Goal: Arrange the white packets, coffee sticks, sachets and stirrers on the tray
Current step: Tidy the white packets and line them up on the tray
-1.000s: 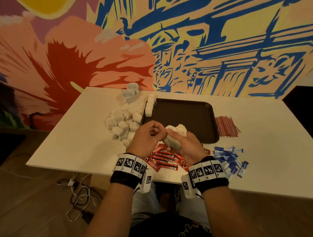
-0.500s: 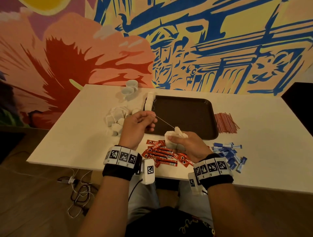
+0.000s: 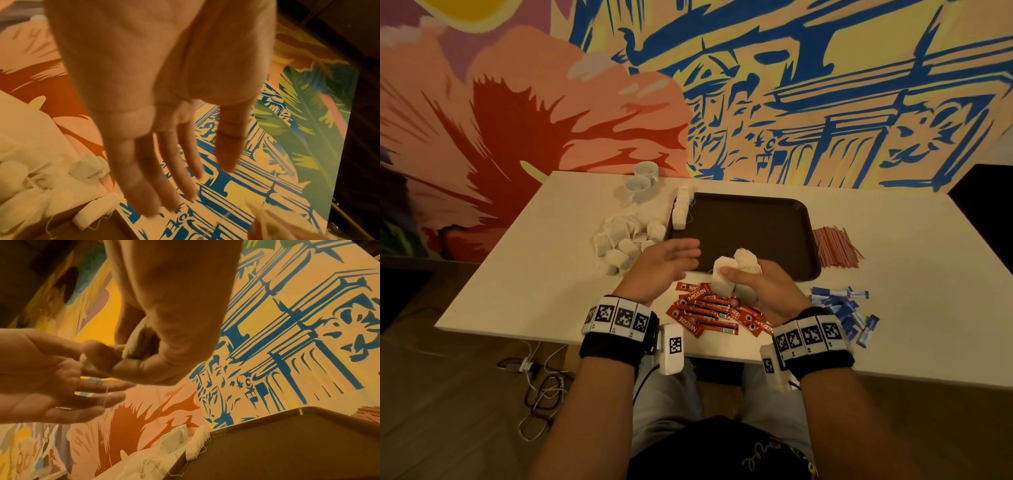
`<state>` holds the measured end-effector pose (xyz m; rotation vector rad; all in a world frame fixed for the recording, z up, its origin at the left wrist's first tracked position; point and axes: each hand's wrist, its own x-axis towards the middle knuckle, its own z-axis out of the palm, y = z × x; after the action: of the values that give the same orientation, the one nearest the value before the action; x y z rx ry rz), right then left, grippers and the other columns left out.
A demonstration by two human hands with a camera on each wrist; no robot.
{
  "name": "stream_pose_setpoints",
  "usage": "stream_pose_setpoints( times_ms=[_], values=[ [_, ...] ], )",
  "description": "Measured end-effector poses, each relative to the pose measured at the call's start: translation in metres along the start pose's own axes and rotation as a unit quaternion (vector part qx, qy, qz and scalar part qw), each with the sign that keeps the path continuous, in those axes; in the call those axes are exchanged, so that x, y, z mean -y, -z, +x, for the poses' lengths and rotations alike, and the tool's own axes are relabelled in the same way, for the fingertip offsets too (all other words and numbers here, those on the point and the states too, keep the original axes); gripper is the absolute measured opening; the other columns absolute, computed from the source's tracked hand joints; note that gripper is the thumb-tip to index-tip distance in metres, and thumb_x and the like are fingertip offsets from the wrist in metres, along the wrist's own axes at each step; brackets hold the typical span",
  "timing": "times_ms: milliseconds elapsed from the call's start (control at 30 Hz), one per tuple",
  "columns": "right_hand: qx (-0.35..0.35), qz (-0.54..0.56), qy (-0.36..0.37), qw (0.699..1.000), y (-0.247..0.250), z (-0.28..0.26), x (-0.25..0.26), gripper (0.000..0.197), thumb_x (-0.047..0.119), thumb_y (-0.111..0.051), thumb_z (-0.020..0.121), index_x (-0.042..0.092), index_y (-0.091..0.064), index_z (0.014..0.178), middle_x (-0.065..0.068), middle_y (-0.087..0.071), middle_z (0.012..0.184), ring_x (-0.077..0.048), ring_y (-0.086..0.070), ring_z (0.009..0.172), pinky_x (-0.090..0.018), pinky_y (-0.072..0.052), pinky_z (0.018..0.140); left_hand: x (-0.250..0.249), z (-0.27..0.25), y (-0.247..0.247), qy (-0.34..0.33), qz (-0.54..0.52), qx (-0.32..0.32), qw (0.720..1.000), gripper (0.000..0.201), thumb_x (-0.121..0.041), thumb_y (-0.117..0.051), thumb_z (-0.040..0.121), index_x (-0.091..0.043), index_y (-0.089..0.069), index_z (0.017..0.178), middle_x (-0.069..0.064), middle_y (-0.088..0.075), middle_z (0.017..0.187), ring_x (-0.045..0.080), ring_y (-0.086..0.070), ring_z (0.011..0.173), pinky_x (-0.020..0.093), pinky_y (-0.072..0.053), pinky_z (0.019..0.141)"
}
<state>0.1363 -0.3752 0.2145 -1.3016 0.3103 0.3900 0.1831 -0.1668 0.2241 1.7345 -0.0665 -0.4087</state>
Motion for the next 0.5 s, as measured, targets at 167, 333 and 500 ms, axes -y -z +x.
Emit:
stream_pose_setpoints(
  times_ms=[167,333,500],
  values=[
    [-0.003,-0.008,0.018,1.000,-0.008,0.001,0.005,0.032,0.022,-0.075,0.091,0.004,-0.067,0.117,-0.015,-0.073,0.093,-0.015,-0.066,0.057,-0.028,-0.055,0.053,-0.002,-0.012,-0.007,0.006,0.053,0.109,0.993,0.032,-0.034,-0.078,0.084,-0.022,-0.072,0.113,0.004,-0.076,0.104,0.024,-0.073,0.100,0.046,-0.054,0.098],
    [-0.024,-0.040,0.050,0.998,-0.012,0.001,0.008,0.028,0.029,-0.074,0.092,0.008,-0.071,0.111,-0.011,-0.074,0.093,-0.022,-0.066,0.069,-0.033,-0.054,0.062,-0.005,-0.015,-0.009,-0.014,0.059,0.106,0.993,0.009,-0.017,-0.073,0.090,-0.014,-0.074,0.098,0.008,-0.075,0.088,0.022,-0.070,0.081,0.045,-0.055,0.090],
    [-0.025,-0.078,0.071,0.994,-0.015,-0.002,0.011,0.025,0.035,-0.074,0.091,0.012,-0.073,0.102,-0.009,-0.076,0.095,-0.022,-0.071,0.082,-0.036,-0.057,0.074,-0.010,-0.020,-0.005,-0.003,0.065,0.138,0.988,0.007,-0.013,-0.066,0.094,-0.013,-0.073,0.095,0.008,-0.072,0.084,0.016,-0.067,0.076,0.038,-0.054,0.085]
  ],
)
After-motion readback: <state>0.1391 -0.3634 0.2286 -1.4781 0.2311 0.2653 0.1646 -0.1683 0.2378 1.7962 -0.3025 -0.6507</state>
